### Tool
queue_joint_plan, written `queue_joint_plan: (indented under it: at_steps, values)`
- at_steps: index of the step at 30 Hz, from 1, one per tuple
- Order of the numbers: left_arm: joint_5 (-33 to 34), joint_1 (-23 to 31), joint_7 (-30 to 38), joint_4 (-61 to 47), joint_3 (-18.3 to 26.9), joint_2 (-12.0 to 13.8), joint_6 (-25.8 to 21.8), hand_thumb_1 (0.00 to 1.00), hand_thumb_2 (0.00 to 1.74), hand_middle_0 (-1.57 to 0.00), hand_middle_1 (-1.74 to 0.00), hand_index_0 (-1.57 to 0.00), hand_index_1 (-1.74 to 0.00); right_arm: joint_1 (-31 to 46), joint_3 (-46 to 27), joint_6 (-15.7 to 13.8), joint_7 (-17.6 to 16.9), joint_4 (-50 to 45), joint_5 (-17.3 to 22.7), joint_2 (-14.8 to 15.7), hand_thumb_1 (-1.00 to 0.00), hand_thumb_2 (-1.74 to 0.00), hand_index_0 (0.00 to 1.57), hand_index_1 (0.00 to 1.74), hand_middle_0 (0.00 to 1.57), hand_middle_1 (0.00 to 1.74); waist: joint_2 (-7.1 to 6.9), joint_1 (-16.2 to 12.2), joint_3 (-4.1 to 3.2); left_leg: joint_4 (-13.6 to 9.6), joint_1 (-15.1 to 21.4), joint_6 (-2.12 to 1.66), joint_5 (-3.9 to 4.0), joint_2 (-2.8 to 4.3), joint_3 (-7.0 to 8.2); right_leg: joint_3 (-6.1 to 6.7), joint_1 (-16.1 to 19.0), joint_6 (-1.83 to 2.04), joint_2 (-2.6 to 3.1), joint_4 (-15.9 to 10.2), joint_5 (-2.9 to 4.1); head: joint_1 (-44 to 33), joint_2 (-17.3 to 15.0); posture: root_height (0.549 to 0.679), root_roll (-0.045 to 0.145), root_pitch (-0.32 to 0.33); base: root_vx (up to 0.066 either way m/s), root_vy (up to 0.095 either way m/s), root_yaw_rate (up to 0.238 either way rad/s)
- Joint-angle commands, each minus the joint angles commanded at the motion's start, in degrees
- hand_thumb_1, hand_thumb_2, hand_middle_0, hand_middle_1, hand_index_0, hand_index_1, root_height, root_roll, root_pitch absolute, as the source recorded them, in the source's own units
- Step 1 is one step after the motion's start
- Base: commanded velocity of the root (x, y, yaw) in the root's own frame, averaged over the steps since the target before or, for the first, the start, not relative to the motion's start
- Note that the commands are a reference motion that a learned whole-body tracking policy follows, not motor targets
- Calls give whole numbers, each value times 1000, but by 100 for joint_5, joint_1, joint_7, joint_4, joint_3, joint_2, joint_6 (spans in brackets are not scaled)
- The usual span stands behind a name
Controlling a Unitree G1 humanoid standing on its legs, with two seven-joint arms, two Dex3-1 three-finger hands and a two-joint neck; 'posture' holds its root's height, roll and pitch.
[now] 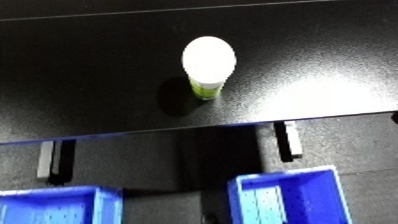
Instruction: Pick up the object and place it into the box
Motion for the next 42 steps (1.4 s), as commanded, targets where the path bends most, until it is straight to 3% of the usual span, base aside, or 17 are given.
queue_joint_plan:
  at_steps: [4,7,16,21,24,29,33,37,42]
  values:
    - [-67,9,29,-109,-38,48,-9,0,0,0,0,0,0,22,28,-40,-11,-164,37,-51,0,0,0,0,0,0,-19,4,59,424,-328,54,-165,-1,-4,25,-363,-20,-19,426,-119,35,665,625,30,-5,-49,8,16]
    - [-146,9,73,-188,-64,85,-2,0,0,0,0,0,0,33,42,-59,-23,-311,66,-97,0,0,0,0,0,0,-34,8,91,686,-582,91,-256,-7,11,43,-650,-24,-34,691,-171,73,922,618,30,7,-71,17,18]
    - [-261,-63,171,-242,-68,197,125,0,0,0,0,0,0,-58,87,-60,-67,-520,170,-185,0,0,0,0,0,0,-33,28,193,1259,-1047,139,-478,-17,-3,46,-1180,-41,-82,1248,-323,243,937,602,26,25,-47,10,42]
    - [-254,-25,180,-322,-71,261,181,0,0,0,0,0,0,-55,102,-59,-104,-727,227,-239,0,0,0,0,0,0,-24,24,257,1474,-1201,163,-557,-23,-17,53,-1354,-53,-90,1445,-388,380,886,596,27,28,-18,-12,37]
    - [-250,-7,160,-406,-72,300,210,0,0,0,0,0,0,-49,109,-30,-95,-868,254,-285,0,0,0,0,0,0,-23,19,284,1545,-1273,166,-575,-20,-22,55,-1425,-51,-93,1500,-401,455,635,594,27,32,-23,-14,25]
    - [-265,-48,166,-541,-97,335,308,0,0,0,0,0,0,-79,139,77,-104,-1013,296,-347,0,0,0,0,0,0,-29,17,315,1546,-1313,147,-543,-21,-35,46,-1474,-26,-110,1490,-343,697,-324,594,28,35,-38,-2,-4]
    - [-302,-38,149,-471,-129,318,285,0,0,0,0,0,0,-54,137,60,-69,-881,235,-311,0,0,0,0,0,0,-29,1,345,1551,-1192,167,-568,-19,-34,36,-1370,0,-141,1463,-325,961,-637,595,29,20,29,10,-50]
    - [-296,-40,106,-345,-135,304,212,0,0,0,0,0,0,-105,164,-8,75,-664,242,-306,0,0,0,0,0,0,-35,-3,354,1548,-1109,181,-590,0,-5,13,-1260,-13,-164,1404,-324,1167,-1024,597,31,12,22,10,-35]
    - [-241,-53,88,-302,-138,289,239,0,0,0,0,0,0,-107,159,27,326,-678,405,-333,0,0,0,0,0,0,-38,-9,366,1458,-959,175,-586,0,4,-7,-1075,-24,-174,1284,-296,1318,-1735,602,34,0,16,7,7]
